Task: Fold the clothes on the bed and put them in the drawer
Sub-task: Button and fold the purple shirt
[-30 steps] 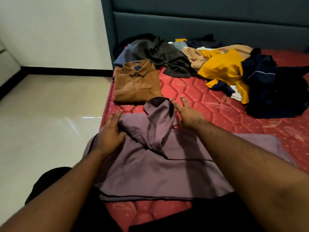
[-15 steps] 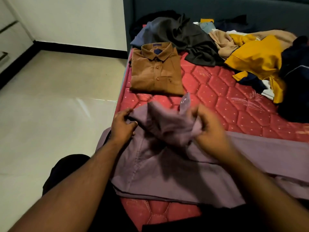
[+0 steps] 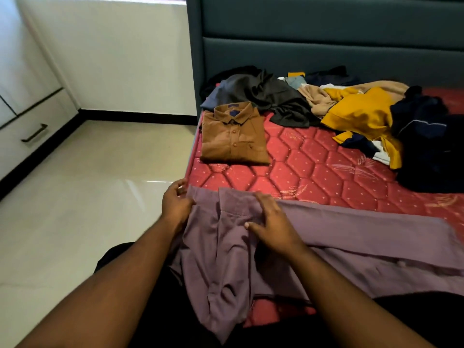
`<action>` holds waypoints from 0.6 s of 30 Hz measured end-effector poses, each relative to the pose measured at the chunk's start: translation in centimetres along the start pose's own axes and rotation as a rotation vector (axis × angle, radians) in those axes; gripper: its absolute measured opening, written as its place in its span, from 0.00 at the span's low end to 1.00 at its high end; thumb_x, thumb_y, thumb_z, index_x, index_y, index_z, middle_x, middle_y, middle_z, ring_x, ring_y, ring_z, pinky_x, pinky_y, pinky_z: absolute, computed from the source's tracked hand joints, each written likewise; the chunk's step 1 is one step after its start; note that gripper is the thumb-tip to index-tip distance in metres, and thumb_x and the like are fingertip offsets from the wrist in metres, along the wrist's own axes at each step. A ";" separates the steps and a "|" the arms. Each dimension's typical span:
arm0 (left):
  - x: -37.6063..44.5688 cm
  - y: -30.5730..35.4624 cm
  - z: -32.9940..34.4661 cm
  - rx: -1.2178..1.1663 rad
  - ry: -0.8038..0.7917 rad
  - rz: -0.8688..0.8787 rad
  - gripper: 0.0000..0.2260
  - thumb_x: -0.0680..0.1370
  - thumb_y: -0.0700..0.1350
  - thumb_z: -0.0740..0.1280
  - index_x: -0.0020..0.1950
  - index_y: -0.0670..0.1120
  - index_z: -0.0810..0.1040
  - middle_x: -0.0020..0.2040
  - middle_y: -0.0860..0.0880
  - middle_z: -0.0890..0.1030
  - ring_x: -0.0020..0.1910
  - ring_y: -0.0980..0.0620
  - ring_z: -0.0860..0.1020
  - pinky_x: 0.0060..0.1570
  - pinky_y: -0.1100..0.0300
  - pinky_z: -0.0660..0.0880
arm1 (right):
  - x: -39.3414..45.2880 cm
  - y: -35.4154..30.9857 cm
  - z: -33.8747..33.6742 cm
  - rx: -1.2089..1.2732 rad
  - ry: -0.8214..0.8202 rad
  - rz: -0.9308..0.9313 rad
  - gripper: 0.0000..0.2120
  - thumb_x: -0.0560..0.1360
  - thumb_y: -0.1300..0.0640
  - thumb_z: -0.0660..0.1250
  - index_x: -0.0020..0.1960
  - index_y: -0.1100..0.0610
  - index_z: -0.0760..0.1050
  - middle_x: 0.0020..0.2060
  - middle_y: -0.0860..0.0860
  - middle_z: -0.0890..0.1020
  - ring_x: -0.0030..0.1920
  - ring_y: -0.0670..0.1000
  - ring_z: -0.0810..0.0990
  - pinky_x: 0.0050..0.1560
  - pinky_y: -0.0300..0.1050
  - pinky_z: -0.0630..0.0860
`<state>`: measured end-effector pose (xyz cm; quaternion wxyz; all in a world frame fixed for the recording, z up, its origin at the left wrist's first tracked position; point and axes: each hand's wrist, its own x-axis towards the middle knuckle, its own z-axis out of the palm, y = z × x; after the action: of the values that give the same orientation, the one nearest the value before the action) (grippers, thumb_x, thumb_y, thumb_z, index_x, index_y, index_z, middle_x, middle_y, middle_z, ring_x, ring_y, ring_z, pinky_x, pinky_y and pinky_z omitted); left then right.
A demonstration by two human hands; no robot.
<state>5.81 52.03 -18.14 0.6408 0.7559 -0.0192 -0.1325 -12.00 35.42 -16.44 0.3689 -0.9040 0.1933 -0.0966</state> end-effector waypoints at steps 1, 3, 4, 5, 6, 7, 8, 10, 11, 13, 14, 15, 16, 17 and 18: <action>-0.5 -0.2 -0.2 0.022 -0.002 0.003 0.24 0.70 0.25 0.68 0.64 0.42 0.75 0.55 0.42 0.80 0.50 0.46 0.79 0.42 0.63 0.78 | 0.9 0.8 0.7 -0.048 -0.046 0.123 0.40 0.69 0.50 0.73 0.76 0.49 0.59 0.69 0.52 0.70 0.68 0.55 0.70 0.67 0.52 0.69; -0.9 0.0 -1.2 0.049 -0.007 0.033 0.27 0.70 0.23 0.66 0.63 0.47 0.75 0.55 0.43 0.78 0.52 0.47 0.78 0.40 0.64 0.76 | 1.7 1.3 1.7 -0.035 -0.009 0.246 0.38 0.69 0.56 0.72 0.74 0.45 0.60 0.60 0.51 0.77 0.62 0.57 0.75 0.62 0.51 0.71; -0.8 0.0 -1.7 0.096 -0.002 0.060 0.27 0.70 0.24 0.67 0.62 0.49 0.75 0.56 0.44 0.78 0.54 0.48 0.77 0.44 0.61 0.77 | 1.7 1.0 1.8 0.050 0.052 0.225 0.34 0.68 0.60 0.71 0.71 0.45 0.66 0.52 0.50 0.79 0.56 0.56 0.78 0.58 0.49 0.73; -0.7 -0.1 -2.1 0.163 -0.011 0.099 0.26 0.70 0.25 0.67 0.61 0.50 0.76 0.56 0.46 0.77 0.56 0.47 0.77 0.49 0.58 0.77 | 1.0 0.4 1.5 0.141 0.112 0.169 0.31 0.68 0.64 0.70 0.67 0.45 0.70 0.46 0.49 0.78 0.49 0.53 0.79 0.55 0.46 0.75; -0.5 -0.2 -2.4 0.234 -0.021 0.139 0.25 0.71 0.26 0.68 0.61 0.48 0.77 0.56 0.47 0.77 0.58 0.47 0.77 0.53 0.56 0.76 | 0.1 -0.1 1.0 0.215 0.160 0.098 0.30 0.67 0.68 0.69 0.64 0.45 0.73 0.43 0.49 0.76 0.45 0.49 0.78 0.52 0.40 0.75; -0.4 -0.2 -2.7 0.301 -0.034 0.177 0.24 0.71 0.26 0.68 0.62 0.46 0.78 0.55 0.49 0.77 0.58 0.46 0.78 0.55 0.56 0.75 | -1.4 -0.6 0.3 0.255 0.159 0.046 0.29 0.65 0.69 0.69 0.61 0.46 0.74 0.43 0.48 0.75 0.43 0.44 0.76 0.49 0.33 0.73; -0.3 0.0 -2.6 0.368 -0.054 0.206 0.22 0.72 0.28 0.68 0.62 0.45 0.79 0.55 0.50 0.78 0.58 0.45 0.78 0.55 0.57 0.74 | -3.2 -0.6 -0.6 0.258 0.119 0.002 0.27 0.64 0.66 0.70 0.59 0.44 0.75 0.44 0.48 0.75 0.44 0.42 0.76 0.47 0.29 0.71; -0.3 0.7 -2.1 0.621 -0.083 0.293 0.15 0.75 0.36 0.67 0.60 0.48 0.80 0.55 0.49 0.80 0.55 0.43 0.79 0.51 0.57 0.73 | -6.8 -0.2 -2.6 0.230 -0.099 -0.023 0.22 0.63 0.55 0.74 0.55 0.41 0.77 0.47 0.46 0.79 0.48 0.41 0.78 0.48 0.29 0.72; -0.3 1.4 -1.7 0.845 -0.083 0.356 0.12 0.76 0.41 0.66 0.59 0.50 0.79 0.57 0.49 0.80 0.54 0.42 0.79 0.49 0.56 0.73 | -8.0 0.5 -3.9 0.217 -0.218 0.010 0.18 0.64 0.50 0.76 0.53 0.41 0.79 0.47 0.46 0.82 0.47 0.40 0.79 0.48 0.31 0.74; -0.2 3.1 0.3 1.243 -0.096 0.510 0.15 0.77 0.47 0.65 0.64 0.53 0.76 0.61 0.47 0.77 0.56 0.41 0.76 0.50 0.52 0.73 | -7.9 3.3 -6.6 0.220 -0.194 0.107 0.06 0.70 0.54 0.76 0.44 0.45 0.83 0.40 0.44 0.85 0.41 0.37 0.80 0.45 0.33 0.75; -0.1 3.8 1.7 1.316 -0.138 0.572 0.17 0.77 0.48 0.65 0.66 0.54 0.74 0.63 0.47 0.76 0.58 0.41 0.75 0.53 0.51 0.73 | -7.0 4.9 -8.1 0.183 -0.064 0.144 0.10 0.72 0.60 0.74 0.40 0.45 0.82 0.37 0.42 0.84 0.38 0.36 0.80 0.44 0.31 0.74; -0.1 4.2 3.4 1.326 -0.219 0.628 0.18 0.76 0.49 0.66 0.67 0.54 0.74 0.64 0.47 0.76 0.60 0.42 0.75 0.55 0.51 0.74 | -6.2 6.8 -9.4 0.135 0.060 0.200 0.12 0.73 0.63 0.73 0.40 0.45 0.80 0.35 0.42 0.83 0.37 0.36 0.80 0.43 0.31 0.74; -0.2 4.5 5.0 1.287 -0.317 0.665 0.18 0.76 0.49 0.66 0.66 0.54 0.75 0.63 0.47 0.77 0.60 0.42 0.76 0.56 0.51 0.75 | -5.2 8.5 -10.3 0.084 0.130 0.254 0.11 0.73 0.63 0.72 0.41 0.46 0.81 0.36 0.43 0.83 0.36 0.38 0.80 0.44 0.34 0.76; -0.6 4.5 6.6 1.251 -0.414 0.672 0.15 0.76 0.50 0.66 0.62 0.54 0.77 0.60 0.47 0.79 0.59 0.43 0.77 0.54 0.51 0.76 | -4.2 9.7 -10.9 0.023 0.141 0.301 0.07 0.74 0.62 0.71 0.45 0.49 0.82 0.38 0.45 0.83 0.37 0.41 0.80 0.45 0.39 0.77; -1.0 4.1 8.1 1.228 -0.491 0.680 0.12 0.75 0.51 0.65 0.58 0.53 0.79 0.56 0.47 0.81 0.55 0.43 0.79 0.50 0.52 0.76 | -3.3 11.0 -11.3 -0.063 0.127 0.323 0.05 0.74 0.60 0.72 0.48 0.52 0.82 0.41 0.48 0.83 0.40 0.46 0.81 0.47 0.42 0.77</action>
<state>3.57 43.70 -15.14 0.0860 0.8790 -0.4654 -0.0576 -21.68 22.52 -16.32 0.3383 -0.8645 0.3616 -0.0868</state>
